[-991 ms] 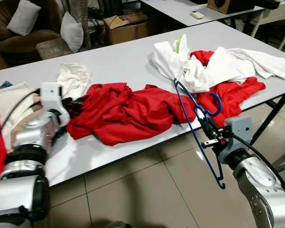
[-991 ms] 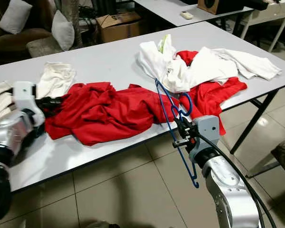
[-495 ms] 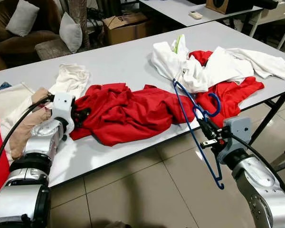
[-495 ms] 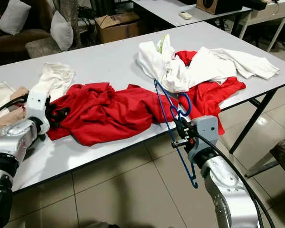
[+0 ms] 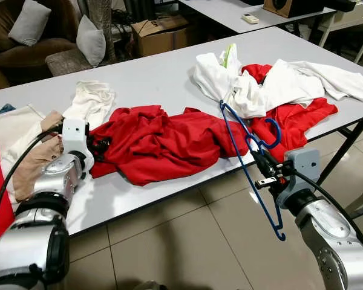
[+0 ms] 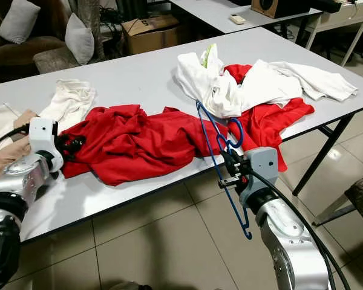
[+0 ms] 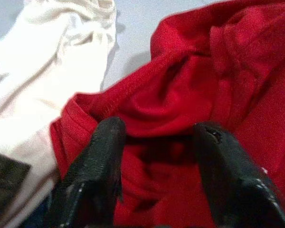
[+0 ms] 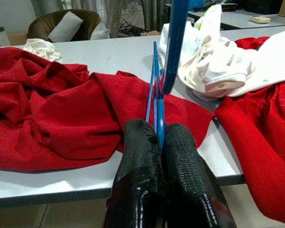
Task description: Hang hanger
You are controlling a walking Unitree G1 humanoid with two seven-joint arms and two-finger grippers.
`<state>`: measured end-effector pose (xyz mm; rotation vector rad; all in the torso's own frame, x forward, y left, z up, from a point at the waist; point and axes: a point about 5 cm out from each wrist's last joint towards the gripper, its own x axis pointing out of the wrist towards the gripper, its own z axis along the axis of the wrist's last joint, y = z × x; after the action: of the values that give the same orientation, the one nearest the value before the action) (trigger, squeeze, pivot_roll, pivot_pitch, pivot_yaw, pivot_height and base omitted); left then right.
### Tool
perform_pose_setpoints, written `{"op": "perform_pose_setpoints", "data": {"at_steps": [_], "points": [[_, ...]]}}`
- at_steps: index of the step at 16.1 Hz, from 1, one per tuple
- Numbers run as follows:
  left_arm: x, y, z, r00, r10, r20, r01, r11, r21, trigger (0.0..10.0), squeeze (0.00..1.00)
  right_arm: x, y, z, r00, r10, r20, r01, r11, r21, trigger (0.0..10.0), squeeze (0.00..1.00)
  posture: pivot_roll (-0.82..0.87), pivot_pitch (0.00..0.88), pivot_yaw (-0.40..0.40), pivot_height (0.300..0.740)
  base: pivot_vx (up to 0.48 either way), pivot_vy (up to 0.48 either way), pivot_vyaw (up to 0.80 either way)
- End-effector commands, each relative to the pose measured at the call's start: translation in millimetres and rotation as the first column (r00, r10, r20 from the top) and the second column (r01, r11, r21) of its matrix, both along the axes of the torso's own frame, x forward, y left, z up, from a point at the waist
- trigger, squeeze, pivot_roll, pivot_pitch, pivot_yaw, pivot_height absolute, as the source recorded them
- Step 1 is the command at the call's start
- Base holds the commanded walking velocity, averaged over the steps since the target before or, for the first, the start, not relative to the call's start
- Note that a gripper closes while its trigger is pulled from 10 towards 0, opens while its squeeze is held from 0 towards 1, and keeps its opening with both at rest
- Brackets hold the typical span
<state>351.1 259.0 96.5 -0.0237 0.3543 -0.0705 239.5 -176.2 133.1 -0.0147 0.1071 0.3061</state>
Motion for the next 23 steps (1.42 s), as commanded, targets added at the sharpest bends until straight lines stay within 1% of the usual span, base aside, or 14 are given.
{"op": "perform_pose_setpoints", "data": {"at_steps": [1,2,4,8,11,14,19,20,21,22,23], "points": [[0.2,1.1,-1.1,1.000,0.022,-0.018,-0.022,1.000,-0.015,0.0,0.00,-1.5,1.6,3.6,1.000,0.013,0.008,-0.013,1.000,0.004,10.0,0.00,-0.14,0.000,0.102,0.740,0.000,0.000,0.00],[-0.1,0.4,-2.9,0.999,0.028,-0.026,-0.029,1.000,-0.006,0.0,0.00,-1.3,1.7,3.9,1.000,0.016,0.009,-0.016,1.000,0.003,10.0,0.00,-0.14,0.000,0.100,0.740,0.000,0.000,0.00],[1.8,-1.4,-1.0,0.999,0.034,-0.006,-0.035,0.999,-0.002,0.0,0.00,-1.5,1.5,3.7,1.000,0.019,0.009,-0.019,1.000,0.001,10.0,0.00,-0.14,0.000,0.097,0.740,0.000,0.000,0.00],[2.1,-8.3,-5.8,0.999,0.008,-0.036,-0.008,1.000,0.007,0.0,0.00,-1.1,3.7,3.7,1.000,0.028,0.009,-0.028,1.000,-0.001,10.0,0.00,-0.14,0.000,0.098,0.740,0.000,0.000,0.00],[0.9,-8.7,-8.7,0.999,0.011,-0.046,-0.010,1.000,0.018,0.0,0.00,-1.1,4.4,3.4,0.999,0.031,0.009,-0.031,1.000,0.000,10.0,0.00,-0.14,0.000,0.098,0.740,0.000,0.000,0.00],[0.5,-10.1,-9.7,0.999,0.001,-0.045,-0.001,1.000,0.000,0.0,0.00,-0.4,4.4,3.4,0.999,0.033,0.008,-0.033,0.999,-0.001,10.0,0.00,-0.14,0.000,0.097,0.740,0.000,0.000,0.00],[0.5,-9.2,-8.3,1.000,0.010,-0.019,-0.011,0.999,-0.032,0.0,0.00,3.2,6.3,2.5,1.000,0.027,0.009,-0.027,1.000,0.001,10.0,0.00,-0.13,0.000,0.097,0.740,0.000,0.000,0.00],[5.4,-6.1,3.0,0.999,0.030,0.035,-0.027,0.997,-0.078,0.0,0.00,4.2,8.1,4.9,0.999,0.031,0.016,-0.031,0.999,0.011,10.0,0.00,-0.12,0.000,0.091,0.740,0.000,0.000,0.00],[9.4,-4.3,11.9,0.996,0.050,0.073,-0.042,0.993,-0.106,0.0,0.00,5.4,6.4,3.1,0.999,0.031,0.012,-0.032,0.999,0.010,10.0,0.00,-0.11,0.000,0.082,0.740,0.000,0.000,0.00],[13.9,-2.9,22.4,0.991,0.062,0.115,-0.047,0.991,-0.123,0.0,0.00,7.7,4.6,0.8,1.000,0.024,0.006,-0.024,1.000,0.010,10.0,0.00,-0.10,0.000,0.073,0.740,0.000,0.000,0.00],[15.6,-2.6,26.4,0.989,0.062,0.131,-0.046,0.991,-0.124,0.0,0.00,9.1,4.6,0.8,1.000,0.020,0.005,-0.021,1.000,0.013,10.0,0.00,-0.10,0.000,0.069,0.740,0.000,0.000,0.00]]}}
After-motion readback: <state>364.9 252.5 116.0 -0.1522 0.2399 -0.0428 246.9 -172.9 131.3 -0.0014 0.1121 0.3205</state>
